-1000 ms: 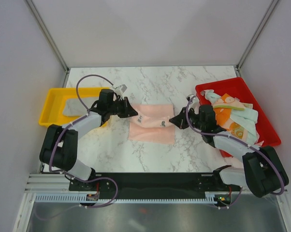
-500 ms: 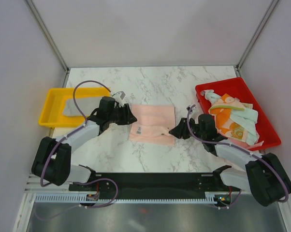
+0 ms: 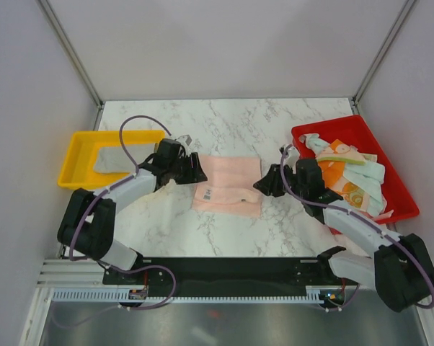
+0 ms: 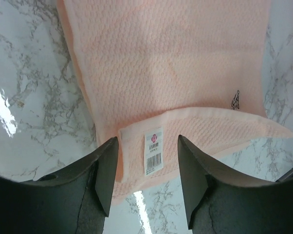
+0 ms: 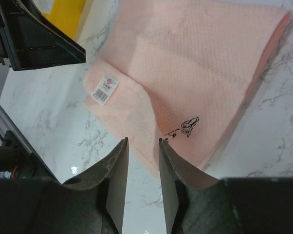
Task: Fold and stack the towels
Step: Fold the towel
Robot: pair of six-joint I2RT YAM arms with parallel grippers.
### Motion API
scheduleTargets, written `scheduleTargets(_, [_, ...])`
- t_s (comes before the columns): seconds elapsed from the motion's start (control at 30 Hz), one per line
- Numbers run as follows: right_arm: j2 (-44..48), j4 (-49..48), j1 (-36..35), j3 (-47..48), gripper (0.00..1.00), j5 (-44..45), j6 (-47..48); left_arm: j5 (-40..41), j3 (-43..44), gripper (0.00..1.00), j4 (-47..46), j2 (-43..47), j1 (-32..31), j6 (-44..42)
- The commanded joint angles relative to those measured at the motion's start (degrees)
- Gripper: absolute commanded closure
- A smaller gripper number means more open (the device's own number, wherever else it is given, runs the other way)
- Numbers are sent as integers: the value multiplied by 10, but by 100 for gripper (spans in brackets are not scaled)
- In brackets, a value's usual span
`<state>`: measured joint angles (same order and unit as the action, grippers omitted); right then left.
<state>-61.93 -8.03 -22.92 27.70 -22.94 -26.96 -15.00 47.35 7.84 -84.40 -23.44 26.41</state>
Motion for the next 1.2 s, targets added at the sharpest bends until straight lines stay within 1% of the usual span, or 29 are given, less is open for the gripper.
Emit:
scheduleTargets(0.0, [-72,6,-1,70,60,31,34,18,76,42,37,-44,-2,14])
scheduleTargets(0.07, [-119,10,-1,98,56,19,44,14,89,42,50,-70,-3,17])
scheduleTargets(0.17, [-160,10,-1,110,55,-20,53,11,82,41,51,-79,-4,20])
scheduleTargets(0.23, [-166,9,-1,106,55,-37,53,2,77,41,51,-82,-5,20])
scheduleTargets(0.33, [-155,6,-2,88,55,-42,41,-6,67,41,53,-83,-14,18])
scheduleTargets(0.47, [-118,6,-4,48,55,-45,31,-19,42,41,56,-70,-23,16])
scheduleTargets(0.57, [-92,13,-4,30,55,-44,28,-26,18,42,58,-41,-27,9])
scheduleTargets(0.7, [-57,29,-3,4,55,-38,21,-36,-18,43,59,13,-27,21])
scheduleTargets(0.73, [-50,35,-5,1,55,-38,18,-35,-24,43,60,35,-28,23])
scheduleTargets(0.87, [-17,39,-4,-19,56,-38,14,-24,-50,44,61,76,-29,33])
scheduleTargets(0.93, [-13,40,-4,-21,56,-33,14,-2,-44,44,74,68,-29,42])
scheduleTargets(1.07, [-20,40,-4,-14,56,-27,16,4,3,42,82,29,-29,31])
scheduleTargets(1.17, [-25,50,-5,-4,56,-28,19,-16,22,42,85,13,-30,26])
